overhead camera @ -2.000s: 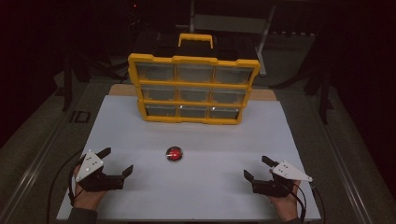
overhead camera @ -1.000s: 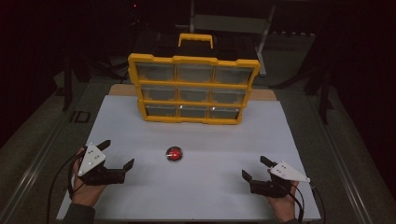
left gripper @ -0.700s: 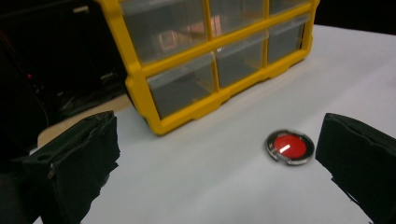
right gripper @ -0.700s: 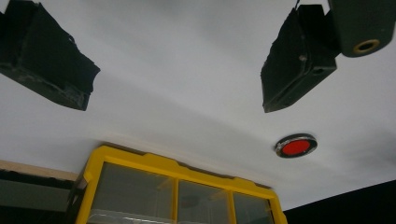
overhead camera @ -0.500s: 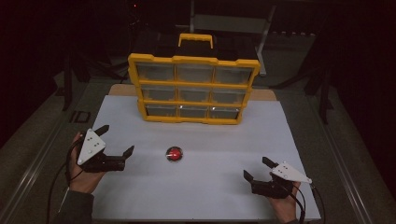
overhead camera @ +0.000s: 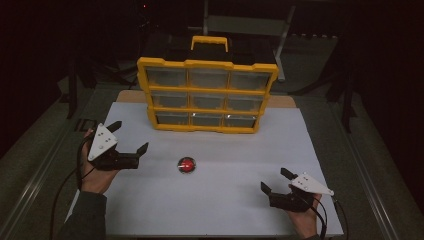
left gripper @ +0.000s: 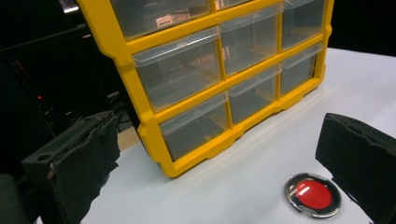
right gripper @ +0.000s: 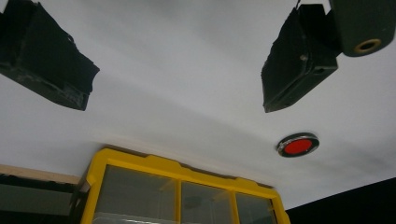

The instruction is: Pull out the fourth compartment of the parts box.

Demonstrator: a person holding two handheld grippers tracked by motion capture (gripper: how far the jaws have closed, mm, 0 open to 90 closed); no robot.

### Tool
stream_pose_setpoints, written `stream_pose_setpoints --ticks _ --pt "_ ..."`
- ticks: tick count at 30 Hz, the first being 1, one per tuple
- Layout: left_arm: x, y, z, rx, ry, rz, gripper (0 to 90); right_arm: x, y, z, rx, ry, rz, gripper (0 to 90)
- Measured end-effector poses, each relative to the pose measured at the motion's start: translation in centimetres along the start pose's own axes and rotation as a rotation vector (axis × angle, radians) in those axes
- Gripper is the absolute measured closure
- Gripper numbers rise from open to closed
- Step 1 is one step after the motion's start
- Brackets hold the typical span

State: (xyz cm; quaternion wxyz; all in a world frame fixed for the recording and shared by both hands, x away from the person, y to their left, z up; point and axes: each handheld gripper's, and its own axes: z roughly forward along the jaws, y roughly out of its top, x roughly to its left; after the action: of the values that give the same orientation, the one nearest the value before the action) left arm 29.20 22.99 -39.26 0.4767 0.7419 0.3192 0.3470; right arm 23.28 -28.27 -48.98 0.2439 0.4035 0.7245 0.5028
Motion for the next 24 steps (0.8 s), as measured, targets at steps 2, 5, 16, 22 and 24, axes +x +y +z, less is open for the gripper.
stream_pose_setpoints --ticks 2,5,16,22,24 --pt "0.1 0.3 0.3 0.003 -0.005 0.006 0.0 0.0 0.0 0.1 0.002 0.0 -0.002 9.1" --pt "0.3 0.8 0.8 0.01 -0.012 0.017 0.0 0.0 0.0 0.1 0.003 0.001 -0.004 9.1" --pt "0.6 1.9 2.6 0.011 -0.022 0.039 0.0 0.0 0.0 0.1 0.008 0.004 -0.002 9.0" --pt "1.3 2.7 3.3 0.014 -0.009 0.048 0.0 0.1 0.0 0.2 0.007 0.008 -0.002 9.1" --pt "1.5 2.8 3.5 0.015 -0.007 0.046 0.0 0.1 0.0 0.2 0.008 0.009 -0.005 9.1"
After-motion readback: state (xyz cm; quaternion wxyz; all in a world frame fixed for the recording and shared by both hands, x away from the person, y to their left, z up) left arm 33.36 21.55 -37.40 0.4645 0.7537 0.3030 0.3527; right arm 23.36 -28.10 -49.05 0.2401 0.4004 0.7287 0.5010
